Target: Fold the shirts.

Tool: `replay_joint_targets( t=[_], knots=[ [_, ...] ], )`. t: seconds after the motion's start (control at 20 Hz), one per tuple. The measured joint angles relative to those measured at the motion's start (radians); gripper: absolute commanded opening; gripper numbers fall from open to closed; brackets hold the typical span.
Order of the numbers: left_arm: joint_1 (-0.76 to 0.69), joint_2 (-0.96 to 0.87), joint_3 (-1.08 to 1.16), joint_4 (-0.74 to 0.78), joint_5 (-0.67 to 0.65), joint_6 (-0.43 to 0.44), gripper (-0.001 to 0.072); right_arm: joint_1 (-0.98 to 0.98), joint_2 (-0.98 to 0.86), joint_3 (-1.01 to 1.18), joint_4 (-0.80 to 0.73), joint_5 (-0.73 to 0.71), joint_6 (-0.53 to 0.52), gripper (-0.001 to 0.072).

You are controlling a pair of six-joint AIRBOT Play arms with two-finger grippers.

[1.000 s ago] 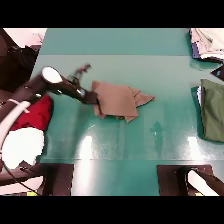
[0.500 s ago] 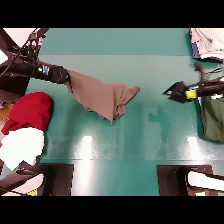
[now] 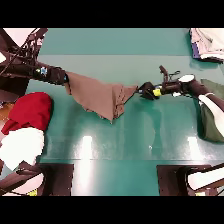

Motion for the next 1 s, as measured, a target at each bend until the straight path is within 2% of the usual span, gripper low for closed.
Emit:
replay_joint_targets(
  t=[0.05,0.1,0.15,0.2,0.25,0.5,1.0],
  knots=[
    [0.0,0.0,0.0,0.0,-0.005,0.0,0.0027,0.016,-0.029,0.032,-0.004,-0.01,0.012,0.0507],
    [0.0,0.0,0.0,0.001,-0.009,0.0,0.0027,0.029,-0.052,0.06,-0.003,-0.023,0.019,0.0415],
    [0.0,0.0,0.0,0.001,-0.013,0.0,0.0027,0.04,-0.075,0.087,-0.004,-0.029,0.027,0.0274],
    [0.0,0.0,0.0,0.001,-0.015,0.0,0.0027,0.049,-0.092,0.111,-0.008,-0.036,0.032,0.005],
    [0.0,0.0,0.0,0.001,-0.017,0.0,0.0027,0.057,-0.104,0.135,-0.008,-0.04,0.034,0.0025],
    [0.0,0.008,0.031,0.007,-0.022,0.0,0.0026,0.044,-0.042,0.255,-0.05,-0.051,0.01,0.0023],
    [0.001,0.118,0.45,-0.037,-0.079,-0.016,0.0027,-0.18,0.501,0.686,-0.493,0.157,0.1,0.0022]
  ],
)
